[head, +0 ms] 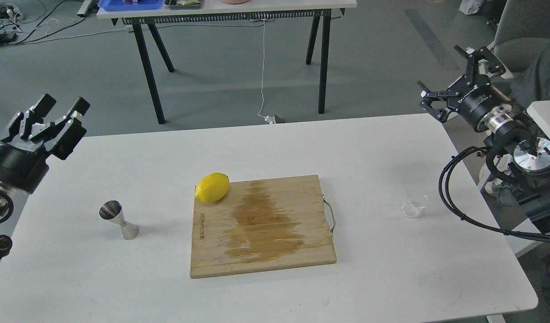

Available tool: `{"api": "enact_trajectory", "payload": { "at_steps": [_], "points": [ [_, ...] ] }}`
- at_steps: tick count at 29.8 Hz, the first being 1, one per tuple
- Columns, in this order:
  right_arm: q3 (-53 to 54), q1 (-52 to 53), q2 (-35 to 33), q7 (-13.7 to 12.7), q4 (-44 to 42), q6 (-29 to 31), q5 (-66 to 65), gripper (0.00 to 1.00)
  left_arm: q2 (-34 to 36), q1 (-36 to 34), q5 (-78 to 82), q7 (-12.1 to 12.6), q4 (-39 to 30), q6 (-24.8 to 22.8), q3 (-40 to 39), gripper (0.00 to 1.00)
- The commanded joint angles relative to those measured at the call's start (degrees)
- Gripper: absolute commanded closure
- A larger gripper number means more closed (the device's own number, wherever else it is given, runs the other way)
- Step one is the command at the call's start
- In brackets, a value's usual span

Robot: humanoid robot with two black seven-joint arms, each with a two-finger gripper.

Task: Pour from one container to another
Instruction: 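Lower the left gripper toward the metal jigger on the table, then close the left gripper around the metal jigger and lift it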

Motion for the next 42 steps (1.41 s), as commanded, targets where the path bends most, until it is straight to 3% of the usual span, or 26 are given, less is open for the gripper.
{"api": "enact_trajectory", "payload": {
  "at_steps": [1, 11, 18, 31, 42],
  "points": [
    [0.54, -0.36, -0.04, -0.01, -0.07, 0.0, -0.01, 0.01, 1.89, 6.73, 0.74, 0.01, -0.09, 0.15, 0.42, 0.01],
    [1.16, -1.42, -0.04, -0.01, -0.07, 0.0, -0.01, 0.01, 1.02, 14.65, 0.83, 0.01, 0.7, 0.15, 0.34, 0.01],
    [1.16, -1.42, -0.04, -0.01, -0.07, 0.0, -0.01, 0.01, -4.16, 18.35, 1.88, 0.01, 0.96, 0.15, 0.16, 0.01],
    [1.16, -1.68, -0.04, -0.01, -0.07, 0.0, -0.01, 0.01, -12.34, 18.27, 4.7, 0.01, 9.22, 0.15, 0.34, 0.01],
    [1.33, -1.94, -0.04, -0.01, -0.07, 0.0, -0.01, 0.01, -17.96, 14.23, 4.79, 0.01, 15.46, 0.15, 0.87, 0.02]
  ]
}}
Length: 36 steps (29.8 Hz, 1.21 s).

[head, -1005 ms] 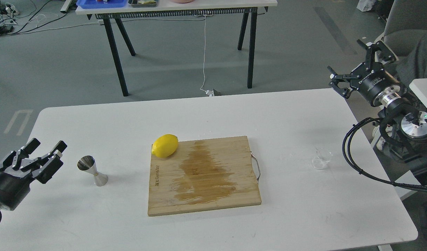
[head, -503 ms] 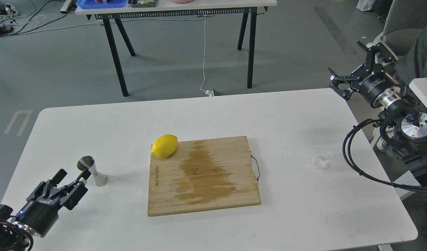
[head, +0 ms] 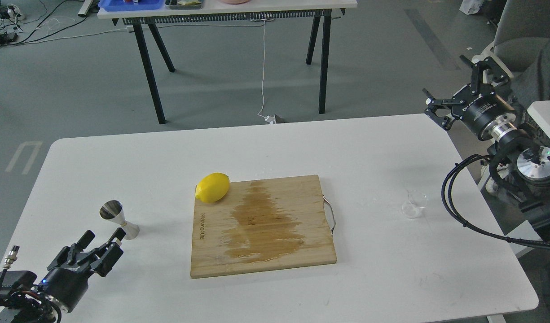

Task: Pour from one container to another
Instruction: 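Close the left gripper around the metal jigger and lift it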

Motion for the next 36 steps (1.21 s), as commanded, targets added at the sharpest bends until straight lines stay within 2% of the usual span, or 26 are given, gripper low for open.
{"api": "enact_trajectory", "payload": {
  "at_steps": [1, 16, 25, 28, 30, 32, 33, 36],
  "points": [
    [0.0, 0.0, -0.01, -0.03, 0.0, 0.0, 0.0, 0.01, -2.04, -1.76, 0.08, 0.0, 2.11, 0.0, 0.18, 0.02],
    [0.52, -0.53, -0.09, -0.03, 0.09, 0.0, 0.0, 0.01, -6.79, -8.7, -0.18, 0.0, 9.58, 0.0, 4.83, 0.02],
    [1.14, -1.15, -0.45, -0.03, 0.18, 0.0, 0.0, 0.01, -9.95, -13.54, -0.53, 0.0, 15.9, 0.0, 7.21, 0.14],
    [1.23, -1.32, -0.53, -0.03, 0.44, 0.0, 0.0, 0.01, -11.19, -14.94, -0.53, 0.0, 18.1, 0.0, 7.21, 0.25],
    [1.4, -1.32, -0.53, -0.03, 0.44, 0.0, 0.0, 0.01, -11.98, -16.0, -0.62, 0.0, 20.38, 0.0, 7.82, 0.5],
    [1.49, -1.32, -0.53, -0.03, 0.44, 0.0, 0.0, 0.01, -12.68, -17.14, -0.71, 0.0, 22.14, 0.0, 8.35, 0.72],
    [1.4, -1.41, -0.62, -0.03, 0.44, 0.0, 0.08, 0.01, -12.86, -17.49, -0.71, 0.0, 22.41, 0.0, 8.35, 0.79],
    [1.4, -1.41, -0.89, -0.03, 0.53, 0.0, 0.0, 0.01, -12.86, -17.76, -0.71, 0.0, 22.33, 0.0, 8.35, 0.91]
  ]
}}
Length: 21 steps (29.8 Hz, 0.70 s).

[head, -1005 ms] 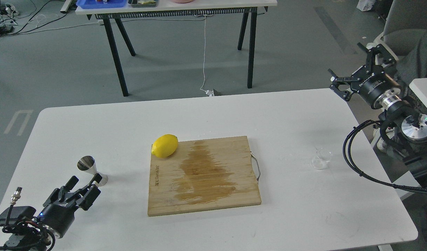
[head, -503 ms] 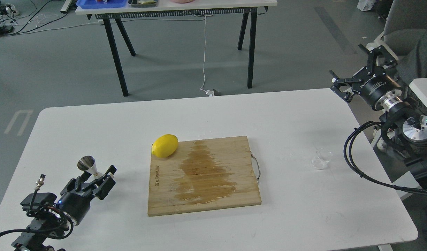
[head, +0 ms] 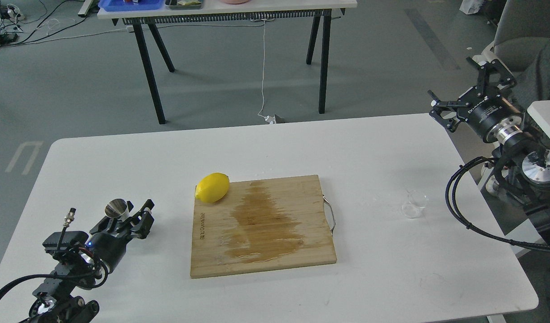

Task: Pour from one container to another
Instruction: 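Close the left gripper around the metal jigger and lift it, then carry the jigger with the left gripper onto the wooden cutting board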

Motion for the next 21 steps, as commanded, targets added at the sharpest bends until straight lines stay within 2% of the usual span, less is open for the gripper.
{"api": "enact_trajectory", "payload": {
  "at_steps": [1, 12, 16, 21],
  "points": [
    [-0.01, -0.01, -0.19, 0.01, 0.07, 0.0, 0.09, 0.01, 0.12, -0.53, -0.01, 0.0, -0.03, 0.0, 0.15, 0.92],
    [-0.01, -0.54, -0.19, 0.01, 0.07, 0.0, 0.09, 0.01, 0.48, -0.79, 0.16, 0.0, -1.17, 0.0, 0.5, 0.95],
    [0.08, -0.54, -0.19, 0.01, 0.07, 0.0, 0.0, 0.01, 0.74, -2.63, 0.16, 0.0, -7.75, 0.0, 0.42, 0.95],
    [0.08, -0.45, -0.19, 0.01, -0.01, 0.0, 0.0, 0.01, 2.76, -9.65, 0.16, 0.0, -15.31, 0.0, 0.42, 0.95]
  ]
}}
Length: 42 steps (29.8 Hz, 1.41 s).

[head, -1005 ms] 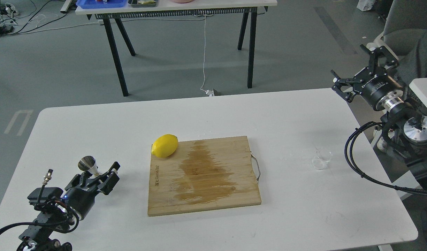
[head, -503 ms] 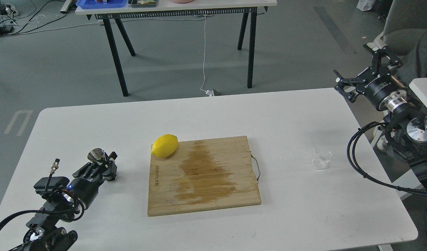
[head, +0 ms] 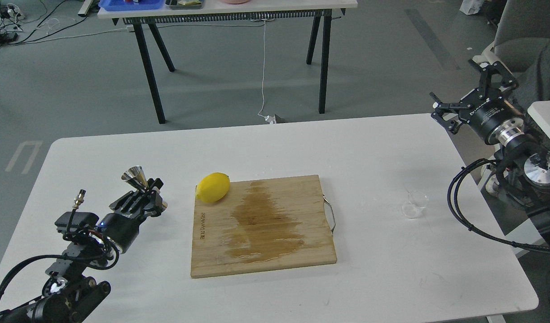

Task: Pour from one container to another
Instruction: 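Carry the jigger with the left gripper onto the wooden cutting board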

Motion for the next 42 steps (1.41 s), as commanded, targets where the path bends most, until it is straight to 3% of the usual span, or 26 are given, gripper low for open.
{"api": "enact_trajectory", "payload": {
  "at_steps": [1, 5, 10, 15, 19, 29, 42],
  "points": [
    [0.0, 0.08, 0.01, 0.0, -0.25, 0.0, 0.0, 0.01, 0.36, -5.71, -0.01, 0.0, -3.97, 0.0, 0.14, 0.95],
    [0.0, 0.35, -0.26, 0.0, -0.6, 0.0, -0.09, 0.01, -0.34, -11.51, 0.43, 0.0, -5.47, 0.0, 2.68, 0.94],
    [0.09, 0.7, -0.87, 0.0, -0.95, 0.0, -0.09, 0.01, -6.05, -17.23, 1.31, 0.0, -5.56, 0.0, 13.57, 0.94],
    [1.58, 1.22, -0.87, 0.0, -1.04, 0.0, 0.08, 0.01, -12.55, -18.03, 4.73, 0.0, -4.15, 0.0, 18.6, 0.93],
    [1.23, 2.28, -0.87, -0.08, -1.57, 0.0, 0.08, 0.01, -18.28, -17.76, 10.7, 0.0, 1.02, 0.0, 19.47, 0.94],
    [0.96, 2.81, -0.87, -0.08, -1.48, 0.0, 0.08, 0.01, -18.28, -17.06, 11.95, 0.0, 12.37, 0.0, 27.56, 0.94],
    [0.44, 2.72, -0.17, -0.08, -1.48, 0.0, 0.08, 0.01, -18.28, -14.07, 11.77, 0.0, 10.88, 0.0, 28.53, 0.9]
  ]
}}
